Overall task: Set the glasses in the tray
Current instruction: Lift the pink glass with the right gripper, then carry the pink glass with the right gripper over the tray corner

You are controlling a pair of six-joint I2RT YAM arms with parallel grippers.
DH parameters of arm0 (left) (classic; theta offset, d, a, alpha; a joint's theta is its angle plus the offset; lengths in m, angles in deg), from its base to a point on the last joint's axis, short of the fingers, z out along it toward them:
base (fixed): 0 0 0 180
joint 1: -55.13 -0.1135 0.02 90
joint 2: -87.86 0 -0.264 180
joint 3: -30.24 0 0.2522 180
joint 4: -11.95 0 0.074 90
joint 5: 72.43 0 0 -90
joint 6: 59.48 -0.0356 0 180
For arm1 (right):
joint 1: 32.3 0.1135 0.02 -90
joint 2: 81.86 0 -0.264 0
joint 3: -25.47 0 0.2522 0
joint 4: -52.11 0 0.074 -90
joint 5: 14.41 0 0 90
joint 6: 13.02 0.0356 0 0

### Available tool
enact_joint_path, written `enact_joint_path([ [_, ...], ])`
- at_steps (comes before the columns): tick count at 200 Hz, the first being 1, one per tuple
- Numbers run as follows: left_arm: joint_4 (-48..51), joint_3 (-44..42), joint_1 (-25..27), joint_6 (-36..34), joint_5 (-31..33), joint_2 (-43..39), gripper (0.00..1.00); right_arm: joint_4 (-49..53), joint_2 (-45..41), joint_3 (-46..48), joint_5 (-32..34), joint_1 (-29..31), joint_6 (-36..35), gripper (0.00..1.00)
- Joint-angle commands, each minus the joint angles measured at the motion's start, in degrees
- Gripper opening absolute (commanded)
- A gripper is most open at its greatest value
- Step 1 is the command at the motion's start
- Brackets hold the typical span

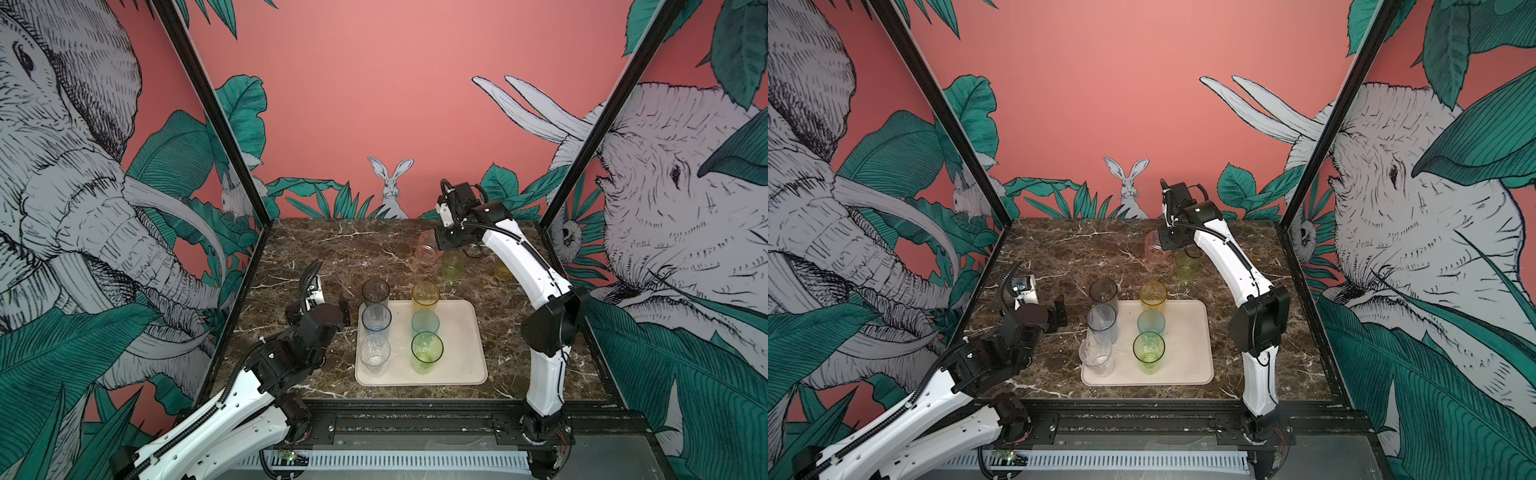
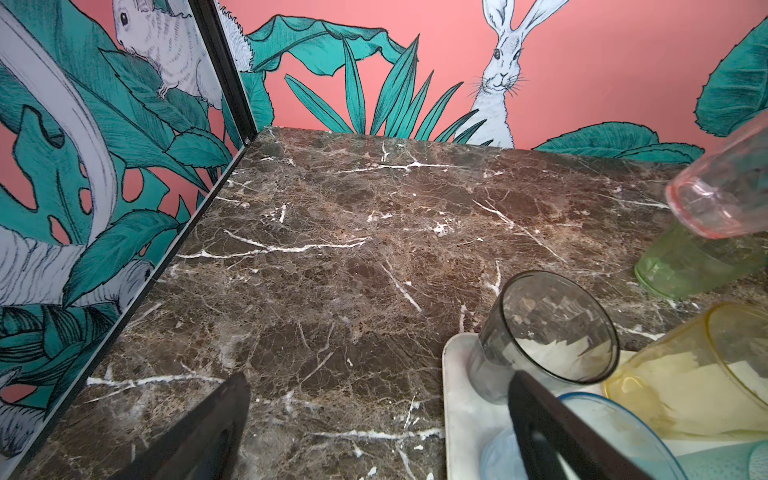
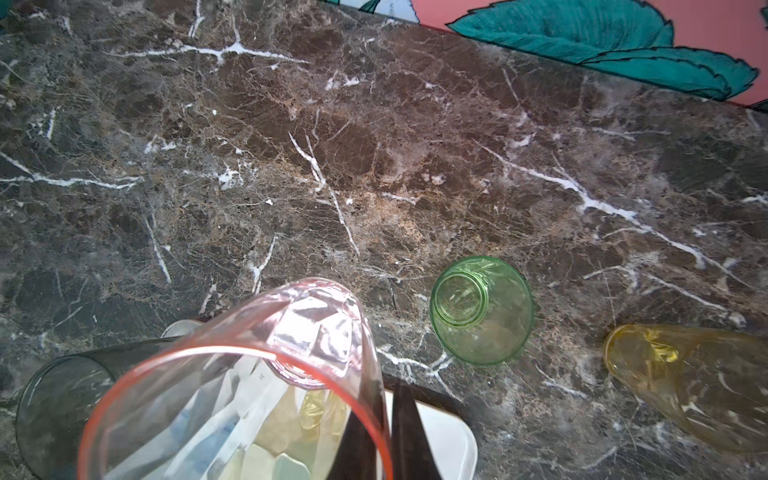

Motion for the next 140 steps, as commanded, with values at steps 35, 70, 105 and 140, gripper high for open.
enact_joint_path([
  [35,-4.23,-0.27,-0.4,-0.72,-0.87,3.5,0.98,-0.19,-9.52,5.89,1.76,-2.02,-0.81,0.0],
  [70,-5.13,-0.55,-0.4,-0.71,-1.31,4.39,0.99,-0.84,-13.29,10.14,1.96,-2.83,-0.54,0.0],
  [105,-5.33,-0.76,-0.4,-0.81,-1.31,4.4,0.99,-2.16,-16.74,15.21,2.12,-3.69,-0.09,0.0],
  [140,-5.24,-1.02,-0.35,-0.82,-1.15,4.27,0.99,-3.62,-19.82,20.23,2.34,-4.24,0.01,0.0],
])
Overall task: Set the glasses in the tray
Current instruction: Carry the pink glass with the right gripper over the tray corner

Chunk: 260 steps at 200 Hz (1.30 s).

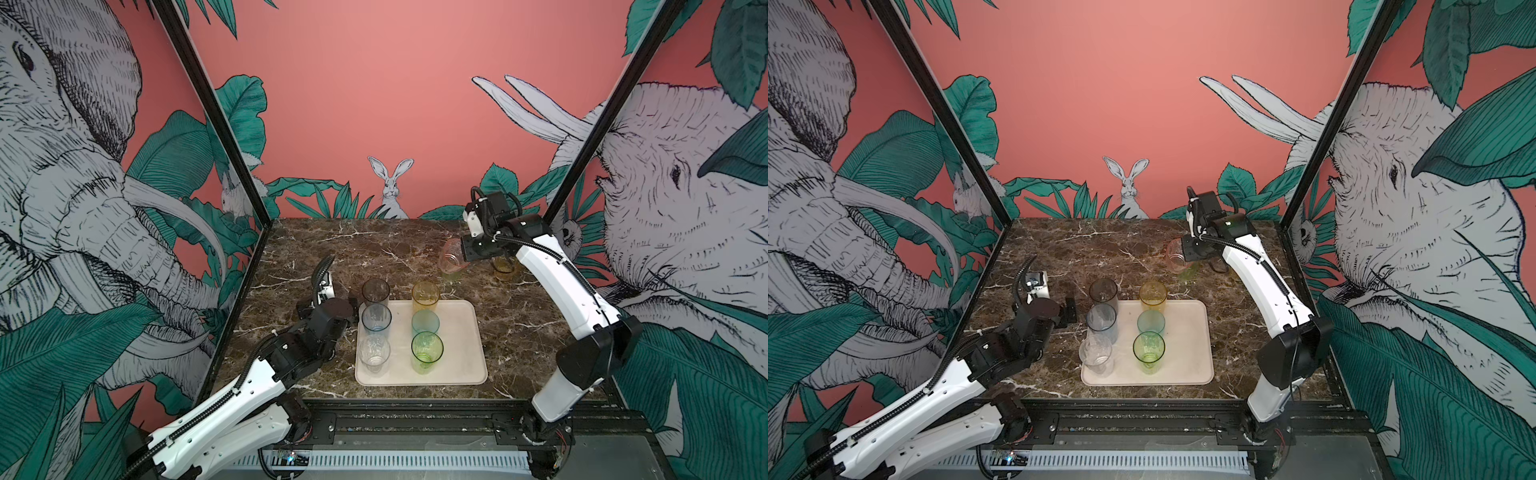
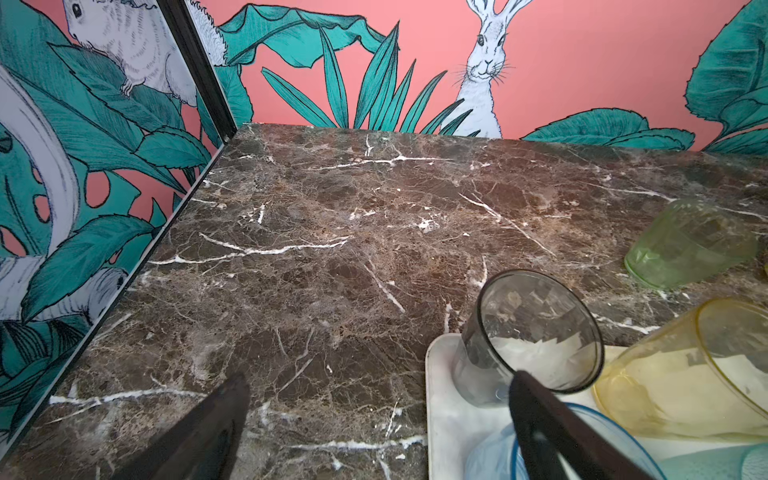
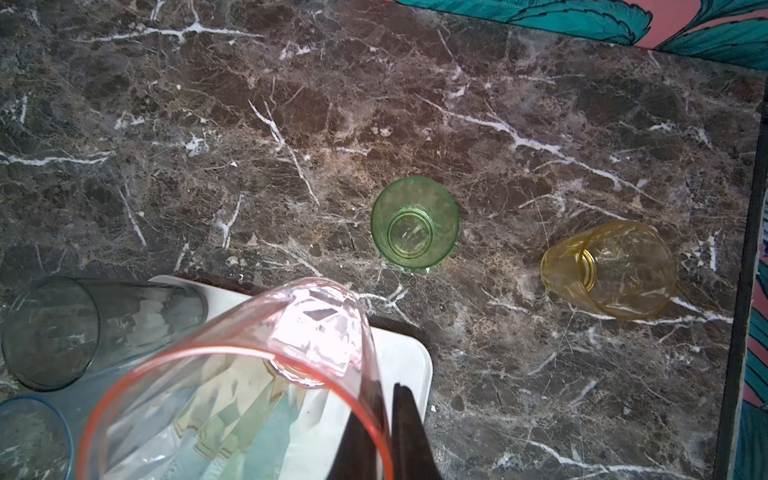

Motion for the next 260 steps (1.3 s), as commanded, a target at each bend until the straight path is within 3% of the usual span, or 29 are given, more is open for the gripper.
enact_joint_path([
  [1,-0.84,-0.98,-0.37,-0.01,0.32,-0.41,0.98,-2.6,-3.33,2.1,1.04,-0.46,0.21,0.0],
  [154,-1.19,-1.04,-0.34,0.21,-0.31,0.35,0.99,-11.05,-14.2,25.68,1.29,-1.17,2.12,0.0],
  [260,-1.55,-0.3,-0.37,0.0,-0.85,1.68,0.99,-15.51,-16.4,36.92,0.74,-1.14,3.78,0.0],
])
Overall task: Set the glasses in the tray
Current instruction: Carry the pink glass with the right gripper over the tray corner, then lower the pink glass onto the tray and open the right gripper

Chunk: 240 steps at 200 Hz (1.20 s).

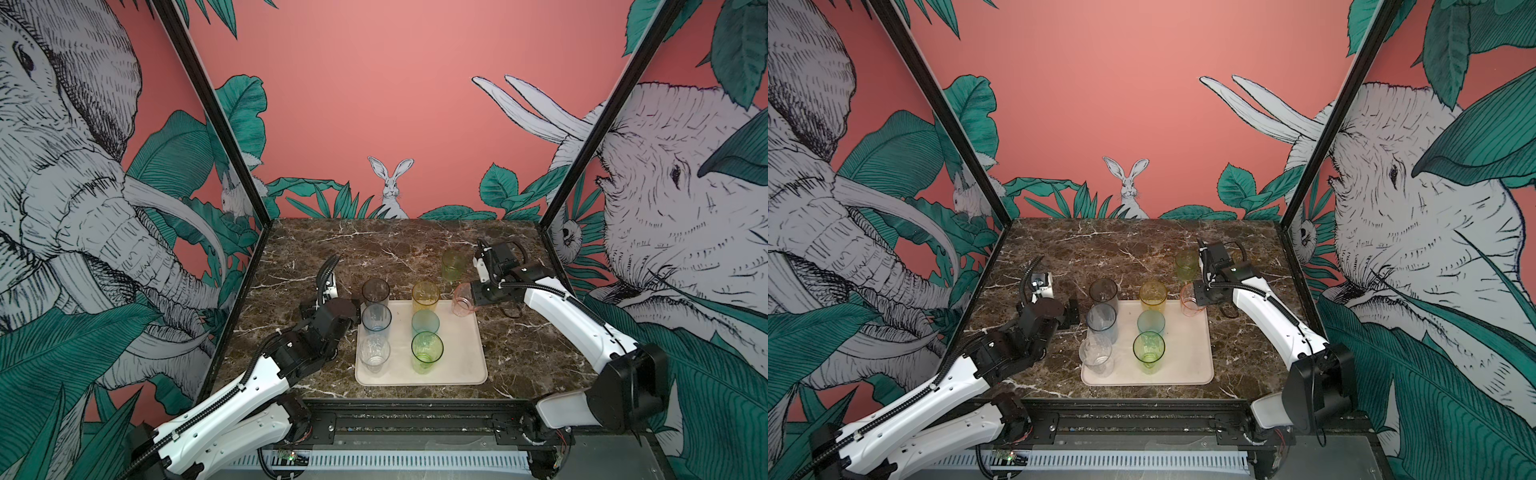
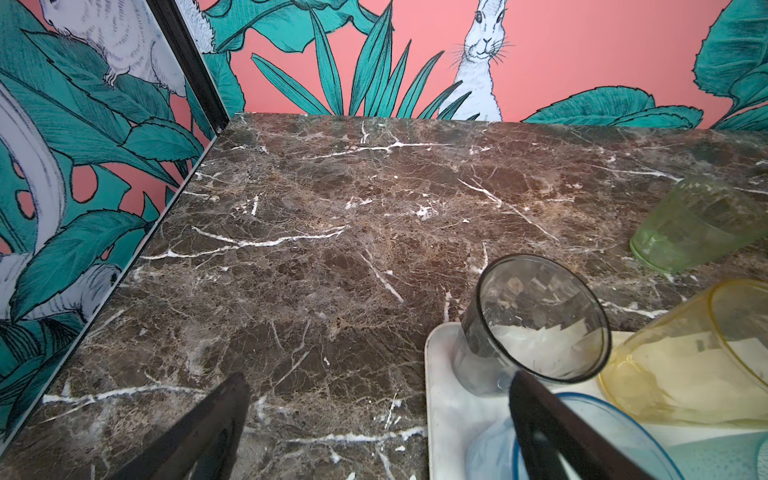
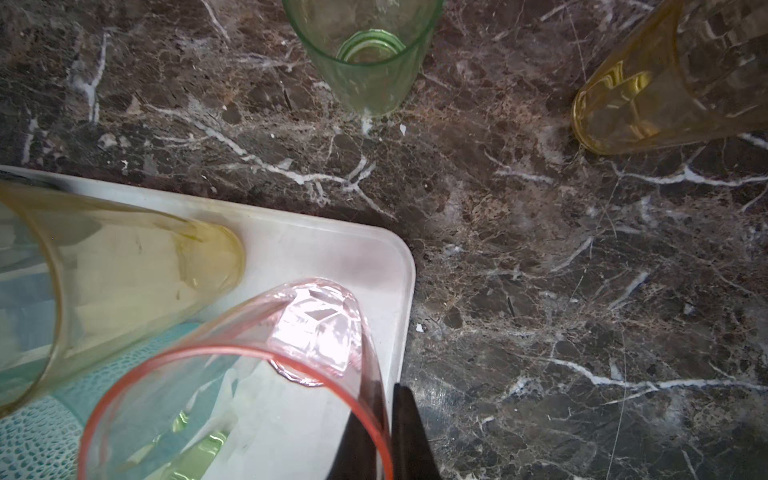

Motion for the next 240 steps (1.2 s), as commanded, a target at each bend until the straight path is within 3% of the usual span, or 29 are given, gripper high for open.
enact_joint_path([
  [1,-1.09,0.37,-0.38,0.02,0.2,-0.02,0.99,-2.53,-1.74,0.92,-0.53,-0.24,1.14,0.0],
  [141,-1.35,-0.17,-0.39,0.36,-0.14,0.88,0.99,-8.08,-0.25,8.09,1.92,2.43,3.42,0.0],
  [240,-0.56,-1.01,-0.37,0.55,0.28,-0.8,0.99,-9.37,5.17,5.71,1.28,2.54,4.86,0.0],
])
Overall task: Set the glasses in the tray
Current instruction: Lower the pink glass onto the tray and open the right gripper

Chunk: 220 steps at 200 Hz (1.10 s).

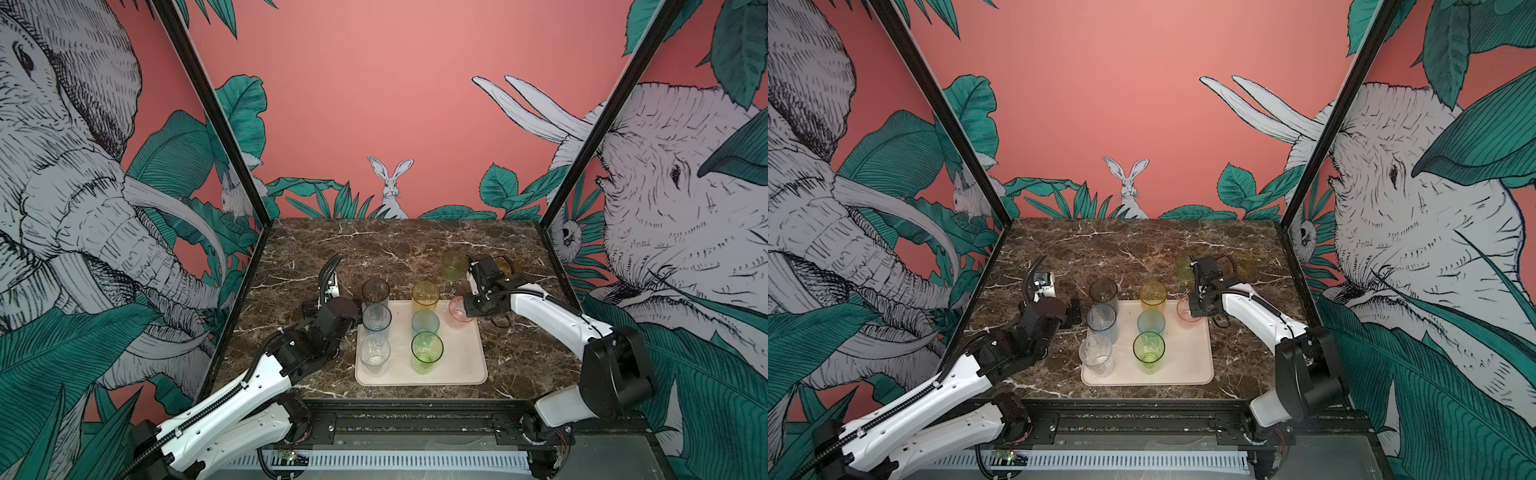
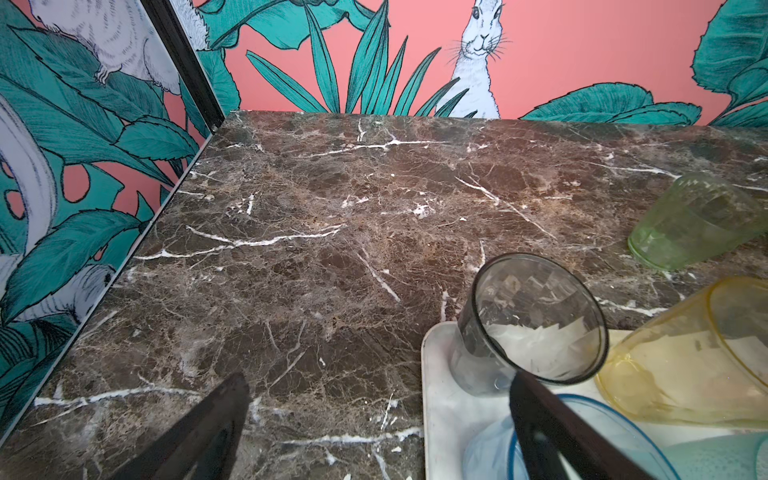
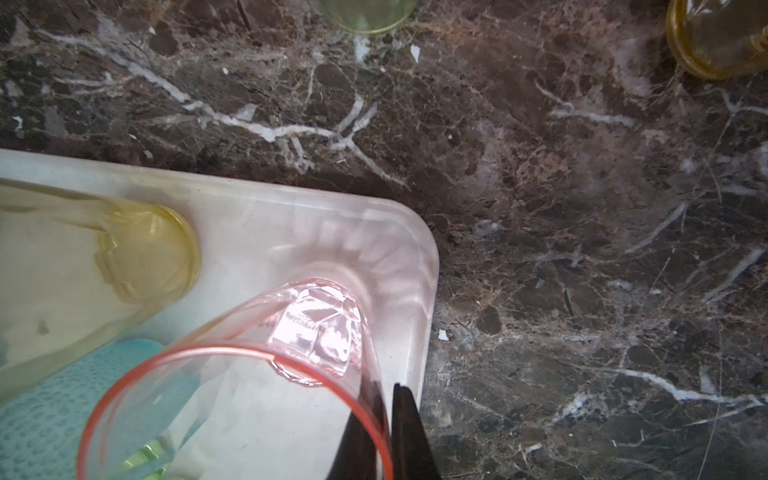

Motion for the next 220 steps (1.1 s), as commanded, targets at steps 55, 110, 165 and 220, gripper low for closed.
enact_joint_path([
  [55,0.54,-1.38,-0.33,0.87,0.78,-1.85,0.99,-1.42,3.5,-4.49,0.72,0.13,1.02,0.0],
  [110,0.47,-1.64,-0.37,1.05,0.87,-1.97,0.99,-0.85,4.81,-5.34,1.23,0.13,0.93,0.0],
  [165,0.56,-1.73,-0.35,1.05,0.87,-2.0,0.99,-0.55,5.97,-5.54,1.08,0.08,1.28,0.05],
  [220,0.64,-1.5,-0.34,1.05,0.78,-2.08,0.99,-0.45,5.98,-5.58,0.51,0.14,1.42,0.13],
])
